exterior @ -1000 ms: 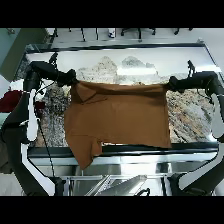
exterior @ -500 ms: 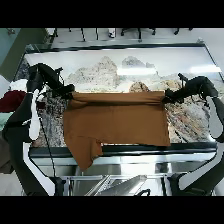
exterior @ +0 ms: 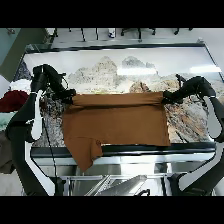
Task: Fold the shirts.
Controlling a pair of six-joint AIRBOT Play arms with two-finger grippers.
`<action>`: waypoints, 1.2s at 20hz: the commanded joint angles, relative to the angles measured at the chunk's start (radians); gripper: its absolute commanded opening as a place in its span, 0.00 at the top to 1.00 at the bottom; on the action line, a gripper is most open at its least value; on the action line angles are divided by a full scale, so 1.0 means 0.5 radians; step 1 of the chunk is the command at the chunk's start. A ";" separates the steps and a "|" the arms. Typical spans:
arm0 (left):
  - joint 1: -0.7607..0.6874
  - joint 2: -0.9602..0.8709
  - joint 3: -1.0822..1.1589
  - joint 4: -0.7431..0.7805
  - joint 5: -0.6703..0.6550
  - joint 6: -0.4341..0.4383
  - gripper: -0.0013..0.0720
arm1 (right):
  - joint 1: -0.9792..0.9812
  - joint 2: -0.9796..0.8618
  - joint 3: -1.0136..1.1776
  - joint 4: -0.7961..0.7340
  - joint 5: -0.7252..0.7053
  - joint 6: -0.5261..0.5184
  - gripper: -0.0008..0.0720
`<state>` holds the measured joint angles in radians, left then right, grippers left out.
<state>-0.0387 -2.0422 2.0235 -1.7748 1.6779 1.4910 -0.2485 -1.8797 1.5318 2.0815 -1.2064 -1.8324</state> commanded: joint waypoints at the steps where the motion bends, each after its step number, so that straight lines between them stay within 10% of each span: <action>1: -0.017 -0.002 0.000 0.005 0.031 -0.002 0.96 | 0.002 -0.002 0.000 -0.003 0.001 0.002 0.96; 3: -0.033 -0.001 0.000 -0.002 0.043 -0.002 0.96 | 0.006 0.000 0.001 0.012 -0.043 0.003 0.93; 4: -0.043 -0.001 0.001 -0.008 0.069 -0.002 0.69 | 0.006 0.008 0.003 0.014 -0.079 0.004 0.66; 5: -0.044 0.002 0.002 -0.011 0.106 -0.002 0.18 | 0.004 0.033 0.009 0.011 -0.127 0.017 0.36; 6: -0.044 0.002 0.003 -0.011 0.167 -0.002 0.04 | -0.014 0.069 0.016 0.011 -0.182 0.033 0.30; 12: 0.005 0.319 -0.450 0.008 0.298 0.005 0.12 | -0.307 0.478 -0.211 0.010 -0.508 -0.047 0.30; 24: 0.337 1.894 -2.959 -0.274 -0.617 0.112 0.16 | -0.751 0.943 -1.511 0.088 -0.172 -0.283 0.29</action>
<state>0.0742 -1.2346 0.7300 -1.8397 1.4796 1.5425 -0.6136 -1.4189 0.8356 2.0998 -1.3052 -1.9503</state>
